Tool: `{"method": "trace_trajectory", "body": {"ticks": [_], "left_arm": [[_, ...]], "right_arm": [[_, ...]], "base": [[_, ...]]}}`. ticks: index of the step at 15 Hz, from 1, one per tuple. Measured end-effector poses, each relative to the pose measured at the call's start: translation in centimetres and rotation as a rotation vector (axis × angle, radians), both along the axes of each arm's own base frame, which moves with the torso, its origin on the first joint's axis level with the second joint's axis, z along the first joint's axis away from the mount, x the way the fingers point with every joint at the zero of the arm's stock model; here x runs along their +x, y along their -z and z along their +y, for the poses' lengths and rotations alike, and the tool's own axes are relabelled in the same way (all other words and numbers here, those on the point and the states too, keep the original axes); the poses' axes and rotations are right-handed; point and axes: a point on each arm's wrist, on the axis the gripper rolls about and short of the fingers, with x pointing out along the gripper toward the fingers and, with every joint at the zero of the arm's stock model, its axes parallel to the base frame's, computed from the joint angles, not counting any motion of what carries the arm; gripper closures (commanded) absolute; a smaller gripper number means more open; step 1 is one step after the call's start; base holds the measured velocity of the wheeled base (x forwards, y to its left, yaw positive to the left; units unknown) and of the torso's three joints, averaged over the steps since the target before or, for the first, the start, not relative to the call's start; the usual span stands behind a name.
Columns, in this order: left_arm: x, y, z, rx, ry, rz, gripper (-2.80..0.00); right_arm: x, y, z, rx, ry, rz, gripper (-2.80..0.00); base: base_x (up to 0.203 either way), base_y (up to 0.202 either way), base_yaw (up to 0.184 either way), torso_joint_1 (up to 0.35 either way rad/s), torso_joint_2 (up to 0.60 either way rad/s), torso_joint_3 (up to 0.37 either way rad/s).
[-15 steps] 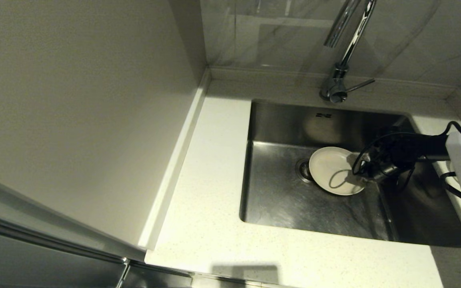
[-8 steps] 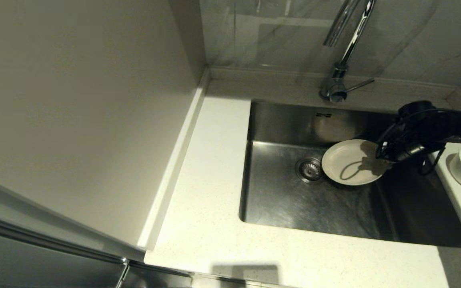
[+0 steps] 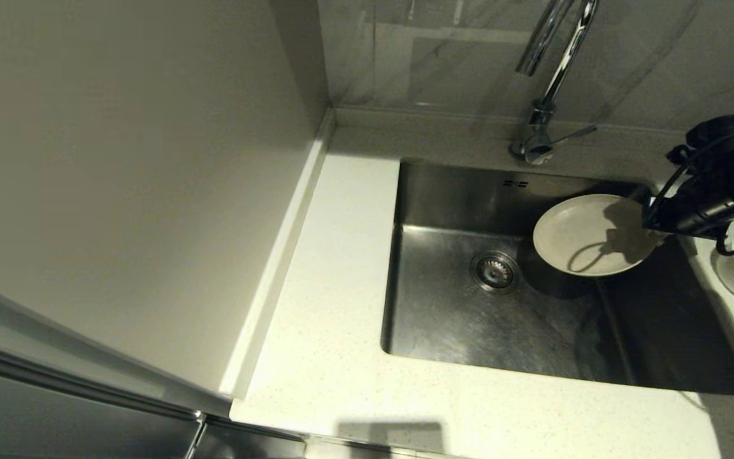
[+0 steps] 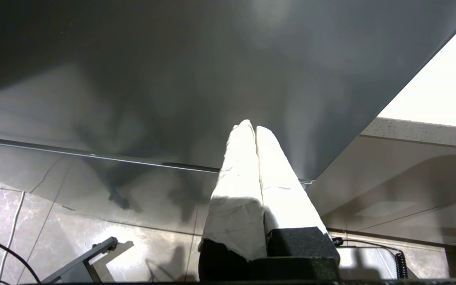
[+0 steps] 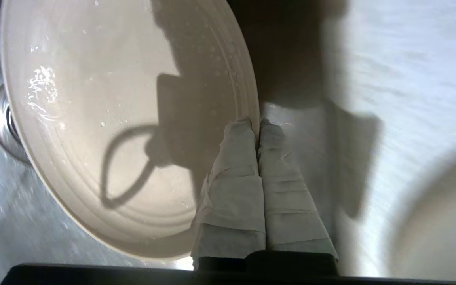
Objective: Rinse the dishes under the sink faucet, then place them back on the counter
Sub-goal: Put a plate back to the table from the sink
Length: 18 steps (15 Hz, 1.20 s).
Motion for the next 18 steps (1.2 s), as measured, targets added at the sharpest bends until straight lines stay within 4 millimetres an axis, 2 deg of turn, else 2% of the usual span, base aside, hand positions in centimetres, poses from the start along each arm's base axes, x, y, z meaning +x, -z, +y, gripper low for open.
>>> {"method": "trace_trajectory", "body": {"ticks": [6,11,14,18], "left_arm": [[0.0,0.0,0.0,0.000,0.000,0.000,0.00],[0.0,0.0,0.0,0.000,0.000,0.000,0.00],[0.0,0.0,0.0,0.000,0.000,0.000,0.00],[0.0,0.0,0.0,0.000,0.000,0.000,0.00]], "right_arm": [[-5.6,-4.1,1.3,-0.105,-0.075,-0.015,0.00],[-9.5,-8.2,2.2,-0.206,-0.112,-0.100,0.00],[-11.1,-10.8,2.5,-0.319,-0.120,-0.206,0.00],[-11.8,-14.0,2.6,-0.526,-0.081,-0.418,0.00]], "base": [[0.000,0.000,0.000,0.000,0.00,0.000],[0.000,0.000,0.000,0.000,0.00,0.000],[0.000,0.000,0.000,0.000,0.00,0.000],[0.000,0.000,0.000,0.000,0.00,0.000]]}}
